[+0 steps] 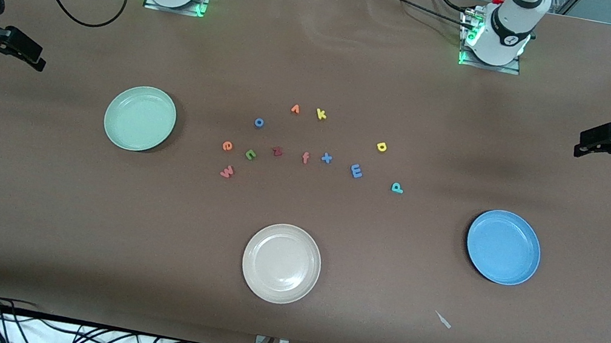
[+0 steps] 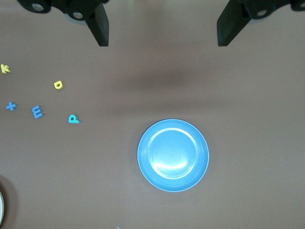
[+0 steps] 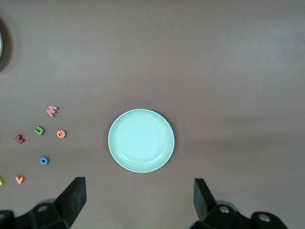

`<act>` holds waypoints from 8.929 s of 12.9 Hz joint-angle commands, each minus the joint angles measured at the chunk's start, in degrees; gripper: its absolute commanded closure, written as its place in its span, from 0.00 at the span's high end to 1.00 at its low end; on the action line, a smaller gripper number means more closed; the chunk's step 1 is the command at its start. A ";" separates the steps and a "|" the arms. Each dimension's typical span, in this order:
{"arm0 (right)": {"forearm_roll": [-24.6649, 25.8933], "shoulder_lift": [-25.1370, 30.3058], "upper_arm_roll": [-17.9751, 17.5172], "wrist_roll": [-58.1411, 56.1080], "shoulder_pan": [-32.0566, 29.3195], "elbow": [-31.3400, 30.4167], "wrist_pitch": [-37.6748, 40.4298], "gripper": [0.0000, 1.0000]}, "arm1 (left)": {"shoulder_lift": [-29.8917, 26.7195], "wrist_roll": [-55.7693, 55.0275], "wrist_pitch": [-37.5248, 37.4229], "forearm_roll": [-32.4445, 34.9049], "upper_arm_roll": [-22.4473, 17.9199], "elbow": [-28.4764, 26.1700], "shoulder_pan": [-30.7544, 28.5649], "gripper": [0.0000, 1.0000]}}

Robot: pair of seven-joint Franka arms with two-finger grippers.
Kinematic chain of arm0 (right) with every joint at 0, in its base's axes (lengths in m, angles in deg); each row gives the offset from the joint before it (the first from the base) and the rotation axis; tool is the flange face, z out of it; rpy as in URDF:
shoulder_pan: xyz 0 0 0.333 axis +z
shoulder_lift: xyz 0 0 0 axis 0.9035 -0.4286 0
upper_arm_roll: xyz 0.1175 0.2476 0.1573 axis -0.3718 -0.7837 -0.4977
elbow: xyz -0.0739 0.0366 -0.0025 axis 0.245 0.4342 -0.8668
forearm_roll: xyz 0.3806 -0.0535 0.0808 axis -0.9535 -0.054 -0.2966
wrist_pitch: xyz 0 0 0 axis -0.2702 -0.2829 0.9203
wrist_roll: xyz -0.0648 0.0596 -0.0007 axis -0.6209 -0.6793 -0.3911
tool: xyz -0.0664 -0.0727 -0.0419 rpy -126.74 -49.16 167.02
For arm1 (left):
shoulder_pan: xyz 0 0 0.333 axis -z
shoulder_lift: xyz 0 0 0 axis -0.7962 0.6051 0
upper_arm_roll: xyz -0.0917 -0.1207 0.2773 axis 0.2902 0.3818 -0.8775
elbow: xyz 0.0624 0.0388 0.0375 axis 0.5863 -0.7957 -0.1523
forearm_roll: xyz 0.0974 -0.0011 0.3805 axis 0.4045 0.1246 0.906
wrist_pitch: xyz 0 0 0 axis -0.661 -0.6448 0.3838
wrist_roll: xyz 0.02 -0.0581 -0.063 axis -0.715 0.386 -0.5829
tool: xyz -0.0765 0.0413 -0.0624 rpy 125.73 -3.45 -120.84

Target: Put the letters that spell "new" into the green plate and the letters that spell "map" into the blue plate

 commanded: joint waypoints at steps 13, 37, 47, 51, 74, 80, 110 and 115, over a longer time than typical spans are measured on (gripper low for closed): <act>0.88 -6.45 -2.23 9.18 5.72 -0.46 -2.78 1.00 | 7.05 0.43 0.02 0.66 1.56 0.99 2.52 1.00; 5.01 -36.70 -2.67 71.97 27.71 -10.57 -50.43 0.79 | 17.33 -44.39 50.36 0.92 7.54 -31.17 27.05 1.00; 4.92 -31.53 -1.97 65.23 25.88 -8.29 -40.63 0.06 | 24.82 -51.96 55.04 10.24 7.81 -31.70 28.01 0.89; 4.66 -24.24 -0.92 48.73 21.30 -9.06 -27.86 0.06 | 24.64 -51.96 54.60 10.33 7.81 -32.66 28.10 0.76; -2.72 -22.44 -0.64 44.32 22.08 -18.15 -37.51 1.00 | 21.40 -31.88 27.19 9.63 8.69 -16.86 19.86 0.09; -3.07 -28.53 -4.16 71.84 24.80 -16.97 -45.48 0.97 | 21.38 -9.09 26.92 14.70 8.16 -14.13 6.95 0.09; -9.30 -18.86 22.03 14.85 23.84 -32.72 -38.30 0.81 | 32.01 -44.39 47.22 22.02 20.55 -20.28 5.25 1.00; -9.75 -18.94 15.37 18.07 24.37 -22.82 -29.71 1.00 | 34.22 -44.75 49.32 22.02 20.46 -20.01 6.04 0.72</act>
